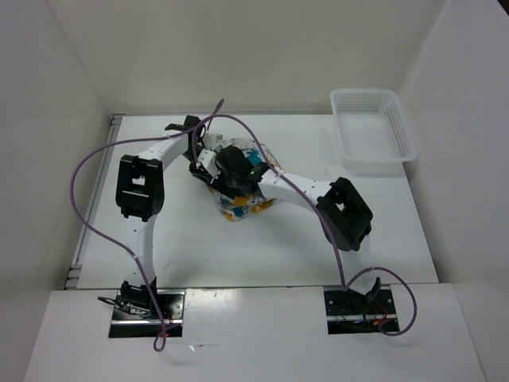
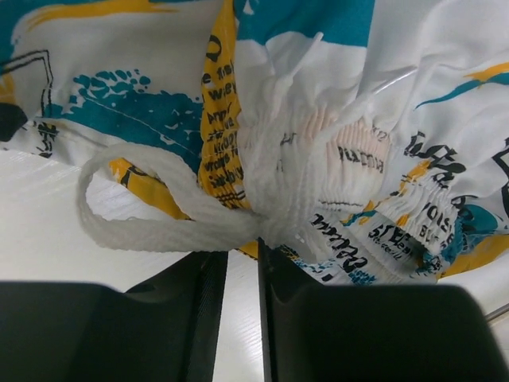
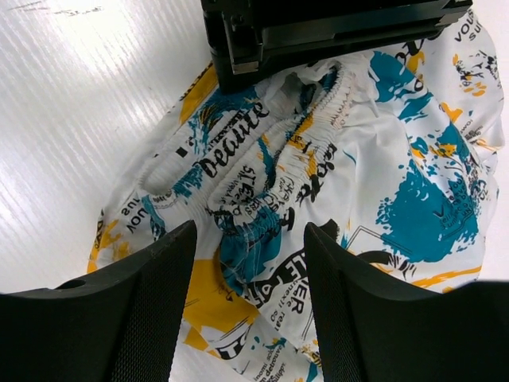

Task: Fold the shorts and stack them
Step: Fold the shorts

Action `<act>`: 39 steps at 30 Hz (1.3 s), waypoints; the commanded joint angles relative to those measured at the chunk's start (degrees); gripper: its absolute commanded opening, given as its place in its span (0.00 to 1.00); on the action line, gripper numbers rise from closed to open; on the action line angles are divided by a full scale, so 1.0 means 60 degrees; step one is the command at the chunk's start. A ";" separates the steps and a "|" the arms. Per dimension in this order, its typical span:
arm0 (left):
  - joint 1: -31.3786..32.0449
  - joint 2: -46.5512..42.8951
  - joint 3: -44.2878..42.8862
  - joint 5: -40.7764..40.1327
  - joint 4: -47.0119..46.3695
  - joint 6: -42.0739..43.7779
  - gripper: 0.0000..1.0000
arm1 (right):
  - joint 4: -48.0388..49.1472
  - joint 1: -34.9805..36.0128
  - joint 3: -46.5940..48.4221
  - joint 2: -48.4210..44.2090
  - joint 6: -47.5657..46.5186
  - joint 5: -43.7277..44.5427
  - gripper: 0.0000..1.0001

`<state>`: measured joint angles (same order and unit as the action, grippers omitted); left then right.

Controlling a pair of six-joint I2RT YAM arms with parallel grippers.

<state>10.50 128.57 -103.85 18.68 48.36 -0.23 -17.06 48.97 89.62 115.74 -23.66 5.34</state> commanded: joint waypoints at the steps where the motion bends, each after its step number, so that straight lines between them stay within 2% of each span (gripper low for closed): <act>1: 0.0066 0.0060 0.0024 0.0051 -0.0018 0.0038 0.27 | 0.0617 -0.0119 0.0004 0.0074 -0.0129 0.0338 0.62; 9: 0.0066 -0.0028 0.0024 -0.0037 -0.0018 0.0038 0.26 | 0.0822 -0.0398 0.0092 0.0587 -0.0305 0.0428 0.62; 16: 0.0066 -0.0028 -0.0064 -0.0037 -0.0018 0.0038 0.26 | 0.0485 -0.0398 0.0004 0.0777 -0.0305 -0.0202 0.60; 19: 0.0066 -0.0028 -0.0064 -0.0037 -0.0018 0.0038 0.26 | 0.0485 -0.0398 0.0106 0.0866 -0.0305 -0.0202 0.42; 20: 0.0066 -0.0028 -0.0064 -0.0037 -0.0018 0.0038 0.25 | 0.0383 -0.0398 0.0107 0.0967 -0.0305 -0.0202 0.33; 22: 0.0066 -0.0028 -0.0064 -0.0037 -0.0018 0.0038 0.25 | 0.0382 -0.0398 0.0209 0.0968 -0.0218 -0.0305 0.22; 23: 0.0066 -0.0028 -0.0064 -0.0037 -0.0018 0.0038 0.25 | 0.0382 -0.0398 0.0209 0.0968 -0.0217 -0.0305 0.13; 26: 0.0066 -0.0028 -0.0064 -0.0037 -0.0018 0.0038 0.25 | 0.0294 -0.0398 0.0209 0.0867 -0.0217 -0.0305 0.00; 38: 0.0066 0.0236 -0.0592 -0.0037 0.0070 0.0038 0.23 | -0.0789 -0.0398 0.0255 -0.0423 -0.0393 -0.1550 0.00; 39: 0.0066 0.0236 -0.0592 -0.0037 0.0070 0.0038 0.23 | -0.0674 -0.0398 0.0123 -0.0423 -0.0306 -0.1347 0.10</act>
<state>10.66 128.99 -105.34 18.20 48.45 -0.23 -20.10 46.72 89.69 118.13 -25.39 -1.34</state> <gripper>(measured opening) 0.227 0.067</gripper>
